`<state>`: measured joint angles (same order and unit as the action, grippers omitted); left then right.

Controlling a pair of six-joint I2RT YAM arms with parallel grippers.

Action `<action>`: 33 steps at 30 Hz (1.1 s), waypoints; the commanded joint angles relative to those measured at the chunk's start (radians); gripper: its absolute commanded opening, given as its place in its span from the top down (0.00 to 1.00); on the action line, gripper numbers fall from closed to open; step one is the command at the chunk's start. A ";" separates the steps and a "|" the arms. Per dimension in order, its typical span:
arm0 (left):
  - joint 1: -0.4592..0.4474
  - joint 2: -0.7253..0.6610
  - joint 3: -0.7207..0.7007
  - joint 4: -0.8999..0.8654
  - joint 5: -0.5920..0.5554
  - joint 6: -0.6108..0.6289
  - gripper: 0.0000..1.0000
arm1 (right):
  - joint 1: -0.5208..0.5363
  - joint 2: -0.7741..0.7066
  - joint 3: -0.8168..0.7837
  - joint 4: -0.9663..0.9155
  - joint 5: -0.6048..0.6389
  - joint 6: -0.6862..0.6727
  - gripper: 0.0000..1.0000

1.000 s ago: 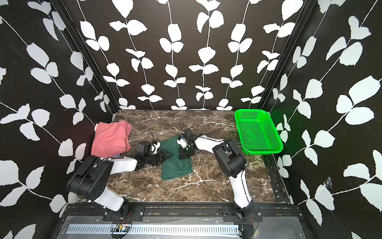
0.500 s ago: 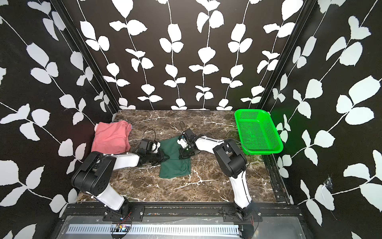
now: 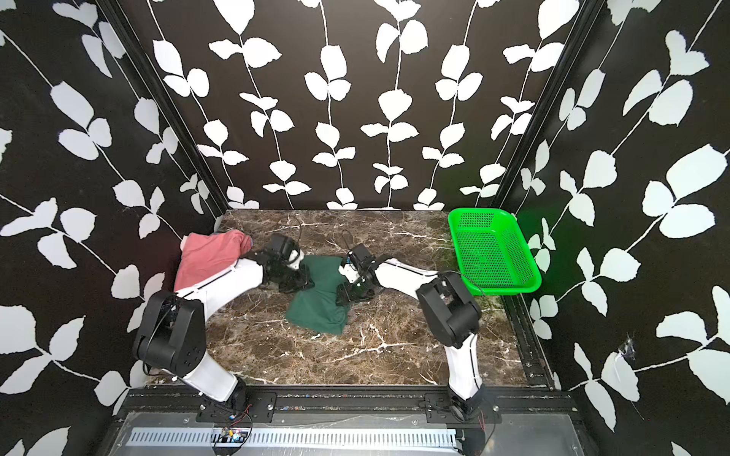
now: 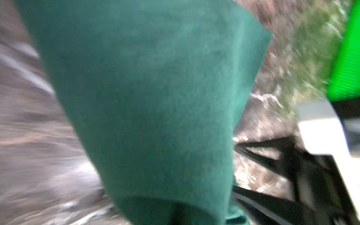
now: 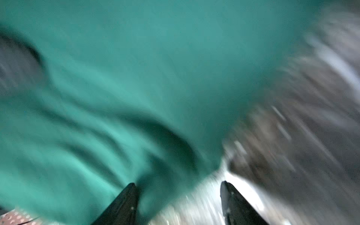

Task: Fold and stack t-shirts
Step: Pick up the T-shirt from the center of the board, then place the T-shirt at the t-shirt.

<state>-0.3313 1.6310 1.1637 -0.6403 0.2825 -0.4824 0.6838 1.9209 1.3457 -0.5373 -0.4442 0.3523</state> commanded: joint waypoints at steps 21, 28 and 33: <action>0.420 0.182 0.559 -0.567 -0.226 0.321 1.00 | -0.139 -0.516 -0.391 -0.243 0.176 -0.065 0.62; 0.587 0.220 0.590 -0.485 0.040 0.410 1.00 | -0.139 -0.509 -0.377 -0.239 0.142 -0.062 0.40; 0.663 0.254 0.636 -0.488 0.086 0.431 1.00 | -0.140 -0.496 -0.372 -0.235 0.131 -0.049 0.01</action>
<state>0.3042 1.8870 1.7565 -1.1454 0.2794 -0.0921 0.5484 1.4231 0.9714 -0.7712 -0.3012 0.2916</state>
